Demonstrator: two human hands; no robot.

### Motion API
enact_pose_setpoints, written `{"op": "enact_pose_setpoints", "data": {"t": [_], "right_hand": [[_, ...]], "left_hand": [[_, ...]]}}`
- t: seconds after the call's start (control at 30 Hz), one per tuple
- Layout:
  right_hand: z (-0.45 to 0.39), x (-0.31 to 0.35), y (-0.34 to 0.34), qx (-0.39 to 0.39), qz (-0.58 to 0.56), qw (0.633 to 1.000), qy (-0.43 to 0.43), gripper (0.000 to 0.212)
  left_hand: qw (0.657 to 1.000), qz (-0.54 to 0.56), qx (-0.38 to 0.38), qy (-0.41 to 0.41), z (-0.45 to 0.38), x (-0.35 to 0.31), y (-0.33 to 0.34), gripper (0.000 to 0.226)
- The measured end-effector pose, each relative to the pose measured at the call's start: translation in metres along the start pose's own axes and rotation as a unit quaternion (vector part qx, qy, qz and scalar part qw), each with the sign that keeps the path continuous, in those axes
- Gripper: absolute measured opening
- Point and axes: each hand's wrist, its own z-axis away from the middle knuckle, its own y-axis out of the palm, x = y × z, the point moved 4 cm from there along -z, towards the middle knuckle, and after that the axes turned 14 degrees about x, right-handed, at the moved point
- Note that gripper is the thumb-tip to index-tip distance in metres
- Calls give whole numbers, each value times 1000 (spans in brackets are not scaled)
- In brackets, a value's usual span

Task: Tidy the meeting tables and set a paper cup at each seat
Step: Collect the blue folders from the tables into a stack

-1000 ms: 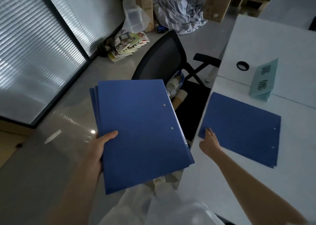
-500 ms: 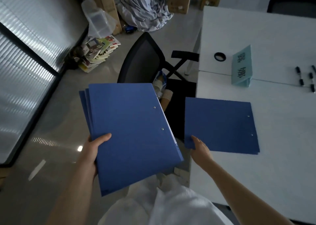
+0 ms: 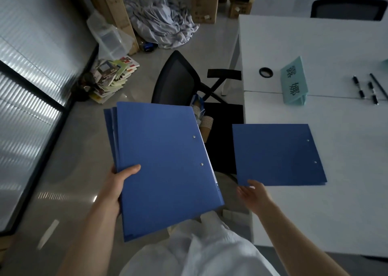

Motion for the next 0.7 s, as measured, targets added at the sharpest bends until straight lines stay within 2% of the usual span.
{"op": "enact_pose_setpoints", "data": {"t": [0.17, 0.23, 0.3, 0.37, 0.53, 0.63, 0.7], "right_hand": [[-4, 1, 10, -26, -23, 998, -46, 36], [-3, 5, 11, -37, -33, 996, -75, 27], [0, 13, 14, -40, -57, 989, -127, 5], [9, 19, 18, -39, -72, 982, -171, 23], [46, 24, 38, 17, -50, 968, -244, 30], [63, 22, 39, 73, -80, 965, -241, 36], [72, 19, 39, 117, -78, 965, -222, 36]], "left_hand": [[1000, -14, -6, -3, -5, -1, -4, 57], [1000, -18, -4, -11, -8, 0, -4, 59], [1000, -22, 1, -17, -10, -1, -3, 59], [1000, -23, 6, -21, -12, -1, 0, 59], [999, -17, 26, -23, -15, 0, 10, 56], [999, -12, 26, -28, -16, 3, 15, 60], [999, -4, 27, -29, -15, 5, 21, 51]]}}
